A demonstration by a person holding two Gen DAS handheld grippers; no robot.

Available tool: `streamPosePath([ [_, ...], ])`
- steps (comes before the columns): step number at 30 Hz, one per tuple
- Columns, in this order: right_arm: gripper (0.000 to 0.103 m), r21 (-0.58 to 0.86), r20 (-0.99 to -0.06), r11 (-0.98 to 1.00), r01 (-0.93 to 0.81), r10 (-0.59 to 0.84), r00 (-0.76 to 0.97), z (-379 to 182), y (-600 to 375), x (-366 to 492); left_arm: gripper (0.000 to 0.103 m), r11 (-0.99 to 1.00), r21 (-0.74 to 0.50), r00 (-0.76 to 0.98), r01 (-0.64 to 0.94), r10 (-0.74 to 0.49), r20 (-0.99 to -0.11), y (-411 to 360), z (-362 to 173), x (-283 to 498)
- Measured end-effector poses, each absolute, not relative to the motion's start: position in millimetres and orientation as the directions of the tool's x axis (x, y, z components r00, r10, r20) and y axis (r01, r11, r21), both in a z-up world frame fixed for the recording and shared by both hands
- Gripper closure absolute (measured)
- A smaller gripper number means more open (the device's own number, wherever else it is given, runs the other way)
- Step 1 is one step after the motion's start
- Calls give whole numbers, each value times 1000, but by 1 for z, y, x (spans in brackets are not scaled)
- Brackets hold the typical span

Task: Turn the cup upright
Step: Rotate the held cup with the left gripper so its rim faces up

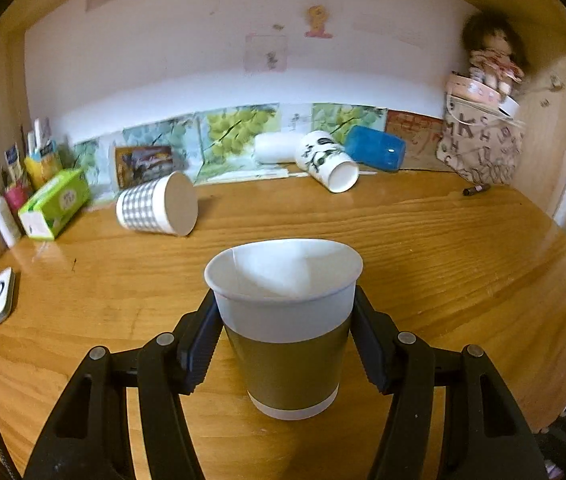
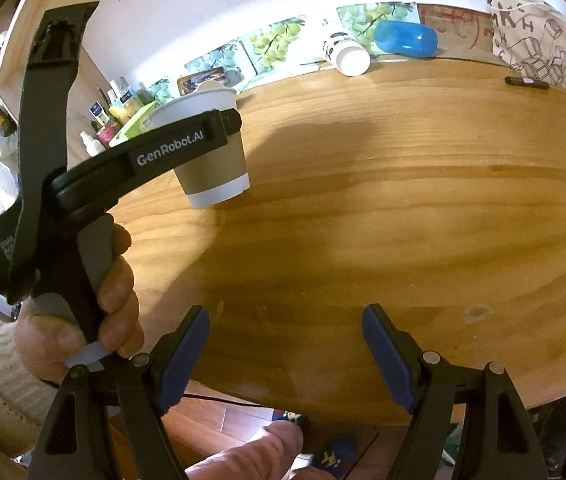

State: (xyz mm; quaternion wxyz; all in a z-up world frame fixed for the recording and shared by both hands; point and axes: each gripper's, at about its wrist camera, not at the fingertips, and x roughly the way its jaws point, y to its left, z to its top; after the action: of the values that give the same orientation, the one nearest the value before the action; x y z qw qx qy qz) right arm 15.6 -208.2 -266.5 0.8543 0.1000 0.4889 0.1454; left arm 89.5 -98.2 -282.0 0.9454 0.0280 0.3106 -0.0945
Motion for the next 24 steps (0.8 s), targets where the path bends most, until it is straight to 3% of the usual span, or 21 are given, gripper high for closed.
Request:
streamPosePath([
  [19,23,312,-788,938,-153,345,510,-268,-221,5,32,976,3,823,217,-182,-538,-103,-291,67],
  [24,23,307,-785,938,-159,344,514,-268,-221,5,20,974,-18,802,225,-196,-564,-99,-292,69],
])
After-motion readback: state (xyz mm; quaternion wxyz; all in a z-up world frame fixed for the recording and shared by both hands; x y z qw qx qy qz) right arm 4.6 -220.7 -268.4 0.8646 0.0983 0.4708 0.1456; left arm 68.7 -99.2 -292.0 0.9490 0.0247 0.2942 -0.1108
